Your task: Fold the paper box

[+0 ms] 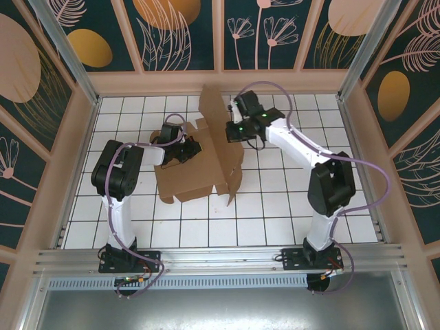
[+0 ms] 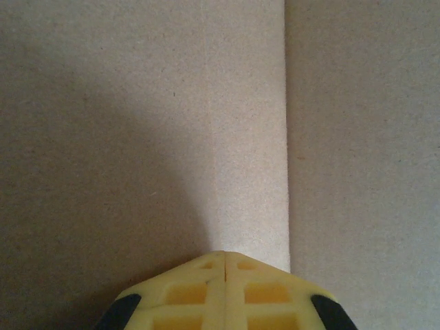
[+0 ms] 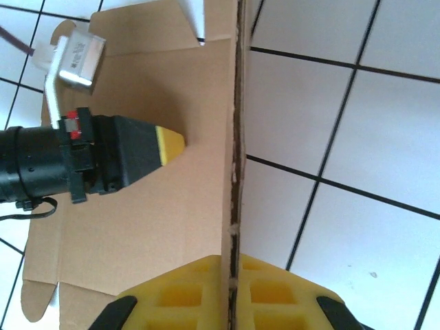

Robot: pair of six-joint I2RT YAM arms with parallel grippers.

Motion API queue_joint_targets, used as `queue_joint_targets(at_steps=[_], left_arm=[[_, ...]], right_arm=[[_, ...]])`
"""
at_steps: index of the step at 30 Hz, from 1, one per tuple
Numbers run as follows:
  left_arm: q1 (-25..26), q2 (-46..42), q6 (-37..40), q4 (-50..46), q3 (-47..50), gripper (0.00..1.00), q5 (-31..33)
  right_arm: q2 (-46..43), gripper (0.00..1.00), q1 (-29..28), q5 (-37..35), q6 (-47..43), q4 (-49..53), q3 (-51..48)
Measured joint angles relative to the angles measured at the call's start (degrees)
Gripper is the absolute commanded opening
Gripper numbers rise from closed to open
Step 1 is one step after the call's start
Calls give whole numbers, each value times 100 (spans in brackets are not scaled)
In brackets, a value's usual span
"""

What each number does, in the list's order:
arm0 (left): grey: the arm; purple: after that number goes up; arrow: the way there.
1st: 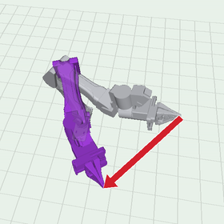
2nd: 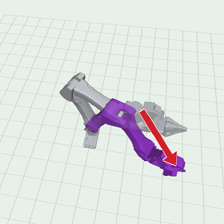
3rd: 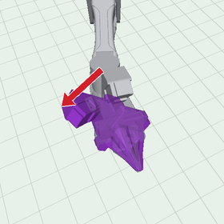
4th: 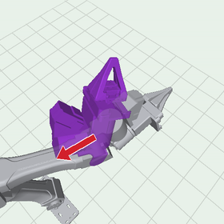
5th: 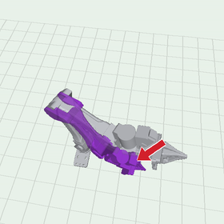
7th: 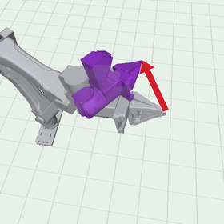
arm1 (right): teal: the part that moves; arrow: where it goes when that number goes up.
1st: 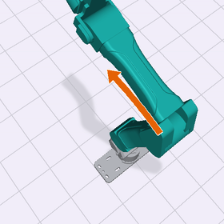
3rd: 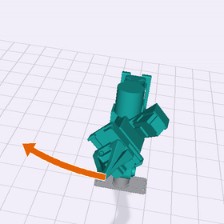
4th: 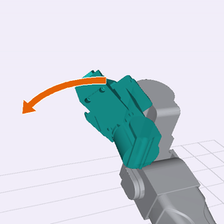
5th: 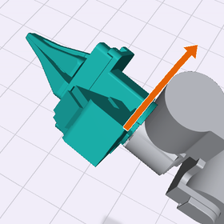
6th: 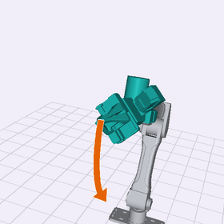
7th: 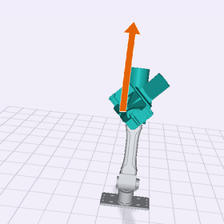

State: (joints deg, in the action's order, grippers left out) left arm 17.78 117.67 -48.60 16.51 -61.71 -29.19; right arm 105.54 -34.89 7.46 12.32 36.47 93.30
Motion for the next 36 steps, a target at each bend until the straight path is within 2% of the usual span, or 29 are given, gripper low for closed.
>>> queue_joint_targets(at_steps=[5, 10, 16, 24, 30, 36], left_arm=[[0, 0, -131, 177, 79, 0, -50], [2, -28, -173, 133, 92, 0, -85], [11, -374, -195, -358, 221, 0, -7], [-96, -1060, -142, -927, 468, 0, 439], [-118, -975, -125, -1012, 813, 0, 560], [-118, -933, -125, -890, 815, 0, 525]], right_arm=[[417, 0, -734, -706, 22, 332, 682], [756, 0, -1036, -1316, 15, 675, 1161], [688, 0, -920, -1799, -160, 807, 1152], [520, 0, -446, -2402, -551, 713, 619], [555, 0, -520, -3467, -914, 708, 535], [1154, 0, -1056, -5143, -1615, 634, 772]])
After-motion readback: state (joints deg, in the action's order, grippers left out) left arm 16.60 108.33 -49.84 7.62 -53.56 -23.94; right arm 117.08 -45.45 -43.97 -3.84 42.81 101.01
